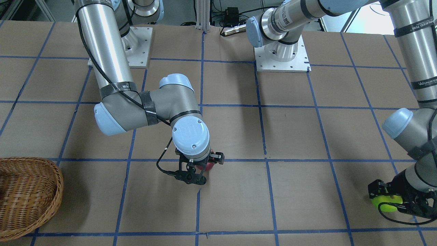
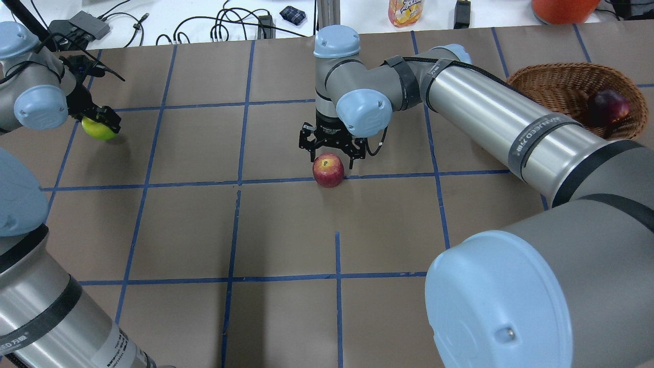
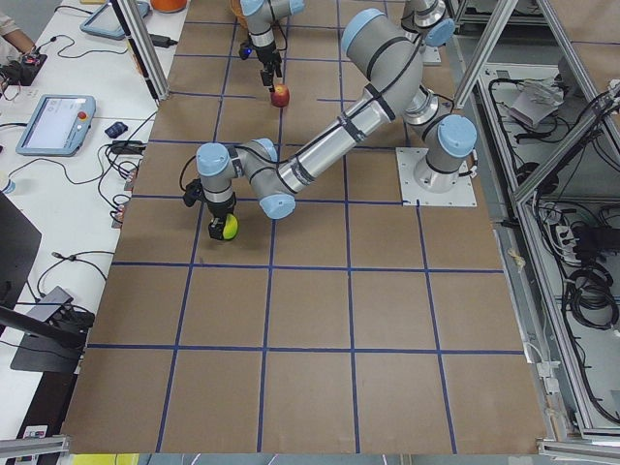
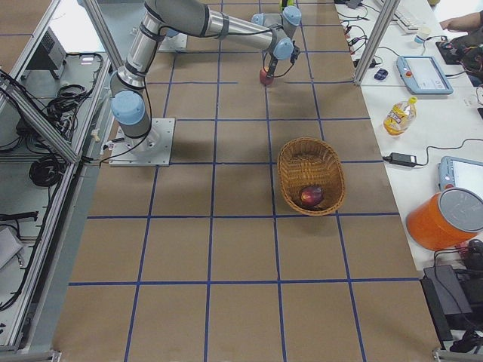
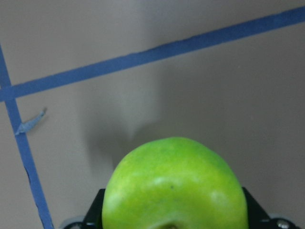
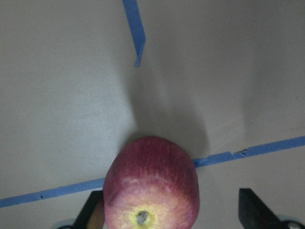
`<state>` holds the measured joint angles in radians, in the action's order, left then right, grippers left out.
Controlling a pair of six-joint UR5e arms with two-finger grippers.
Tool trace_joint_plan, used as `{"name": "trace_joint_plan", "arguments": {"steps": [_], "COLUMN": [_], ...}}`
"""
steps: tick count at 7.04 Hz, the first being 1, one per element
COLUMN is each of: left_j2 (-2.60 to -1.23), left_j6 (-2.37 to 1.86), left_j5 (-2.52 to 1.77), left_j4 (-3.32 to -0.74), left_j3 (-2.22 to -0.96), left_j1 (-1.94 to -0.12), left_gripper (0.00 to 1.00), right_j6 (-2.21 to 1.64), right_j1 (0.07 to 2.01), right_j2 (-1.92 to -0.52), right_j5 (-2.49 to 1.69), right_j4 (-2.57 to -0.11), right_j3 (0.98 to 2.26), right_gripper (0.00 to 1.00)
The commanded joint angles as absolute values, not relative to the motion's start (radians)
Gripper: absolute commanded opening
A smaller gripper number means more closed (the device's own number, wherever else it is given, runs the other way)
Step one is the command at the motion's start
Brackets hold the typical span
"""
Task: Put all apples into basket
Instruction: 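Grasp the red apple with right gripper while left grasps green apple, then drop red apple into basket with right while left carries green apple center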
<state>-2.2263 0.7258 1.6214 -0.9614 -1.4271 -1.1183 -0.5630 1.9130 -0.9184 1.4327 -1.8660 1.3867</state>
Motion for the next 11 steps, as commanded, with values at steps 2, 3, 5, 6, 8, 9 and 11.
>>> {"name": "trace_joint_plan", "arguments": {"steps": [2,3,5,6,8,9,11], "left_j2": [-2.071,-2.021,-1.933,-1.916,-1.959,-1.986,-2.077], "left_j6": [0.582,0.474,0.228,0.072,-0.137,-0.237,-0.319], "left_j5": [1.62,1.62,1.606,1.605,1.605,1.603,1.548], "left_j4": [-1.18,-1.234,-1.241,-1.211,-1.119,-1.079,-0.98], "left_j3": [-1.468,-1.494,-1.596,-1.627,-1.635,-1.637,-1.638], "left_j1": [-1.263,-1.317,-1.476,-1.559,-1.714,-1.803,-1.954], "left_gripper": [0.28,0.24,0.23,0.23,0.23,0.23,0.23], "right_j6": [-0.566,-0.568,-0.563,-0.555,-0.478,-0.309,0.052], "right_j1": [1.936,1.936,1.928,1.895,1.68,1.545,1.313], "right_j2": [-0.871,-0.87,-0.897,-0.952,-1.064,-1.109,-1.121], "right_j5": [1.393,1.391,1.434,1.454,1.497,1.524,1.629], "right_j4": [-1.917,-1.925,-1.916,-1.876,-1.728,-1.67,-1.658], "right_j3": [1.387,1.385,1.37,1.362,1.353,1.342,1.33], "right_gripper": [1.0,0.66,0.0,0.0,0.0,0.0,0.0]}}
